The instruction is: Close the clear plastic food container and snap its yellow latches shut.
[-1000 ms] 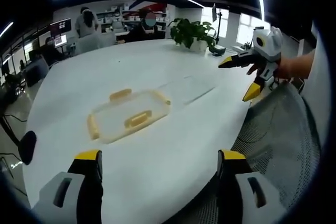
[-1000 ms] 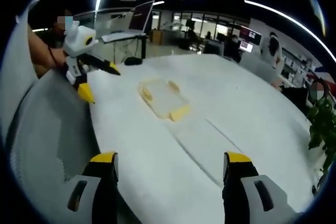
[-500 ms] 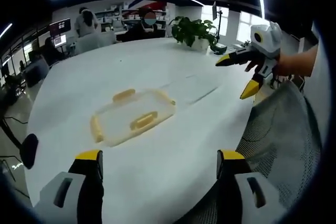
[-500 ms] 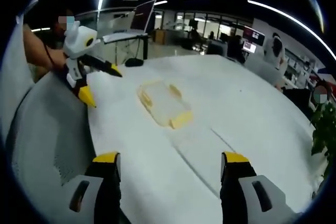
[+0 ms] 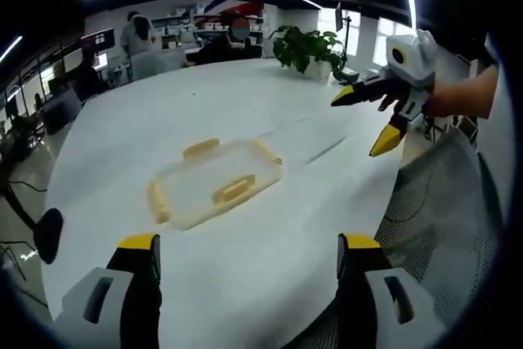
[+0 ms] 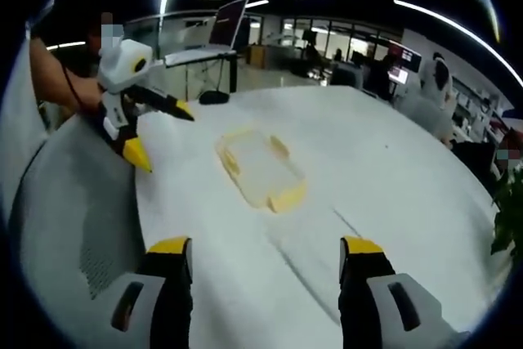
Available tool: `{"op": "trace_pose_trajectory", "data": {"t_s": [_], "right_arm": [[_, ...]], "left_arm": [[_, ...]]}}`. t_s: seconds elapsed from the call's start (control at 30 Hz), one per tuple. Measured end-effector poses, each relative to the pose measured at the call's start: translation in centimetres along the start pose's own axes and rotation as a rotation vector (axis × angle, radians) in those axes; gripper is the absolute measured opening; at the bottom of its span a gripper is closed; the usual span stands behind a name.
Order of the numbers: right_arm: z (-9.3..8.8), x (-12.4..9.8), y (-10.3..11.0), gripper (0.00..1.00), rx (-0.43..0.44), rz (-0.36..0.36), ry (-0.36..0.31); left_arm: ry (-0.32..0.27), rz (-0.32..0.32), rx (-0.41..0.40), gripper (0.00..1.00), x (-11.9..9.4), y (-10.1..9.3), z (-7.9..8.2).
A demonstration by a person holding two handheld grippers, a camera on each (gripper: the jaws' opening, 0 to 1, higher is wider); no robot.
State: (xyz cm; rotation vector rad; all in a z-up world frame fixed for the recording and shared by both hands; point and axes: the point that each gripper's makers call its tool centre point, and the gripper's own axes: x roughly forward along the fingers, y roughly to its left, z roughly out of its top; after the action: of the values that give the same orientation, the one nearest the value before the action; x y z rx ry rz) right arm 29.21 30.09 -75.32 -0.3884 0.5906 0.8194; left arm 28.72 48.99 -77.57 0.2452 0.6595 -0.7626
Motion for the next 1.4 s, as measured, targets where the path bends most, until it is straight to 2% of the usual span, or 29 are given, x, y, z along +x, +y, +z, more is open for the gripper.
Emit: {"op": "trace_pose_trajectory", "data": {"t_s": [1.4], "right_arm": [[2.3,3.3,-1.3,0.67,-0.094,0.061,0.022]], "left_arm": [[0.06,-0.032,0.064,0.88,2.3,2.6,0.2]]}}
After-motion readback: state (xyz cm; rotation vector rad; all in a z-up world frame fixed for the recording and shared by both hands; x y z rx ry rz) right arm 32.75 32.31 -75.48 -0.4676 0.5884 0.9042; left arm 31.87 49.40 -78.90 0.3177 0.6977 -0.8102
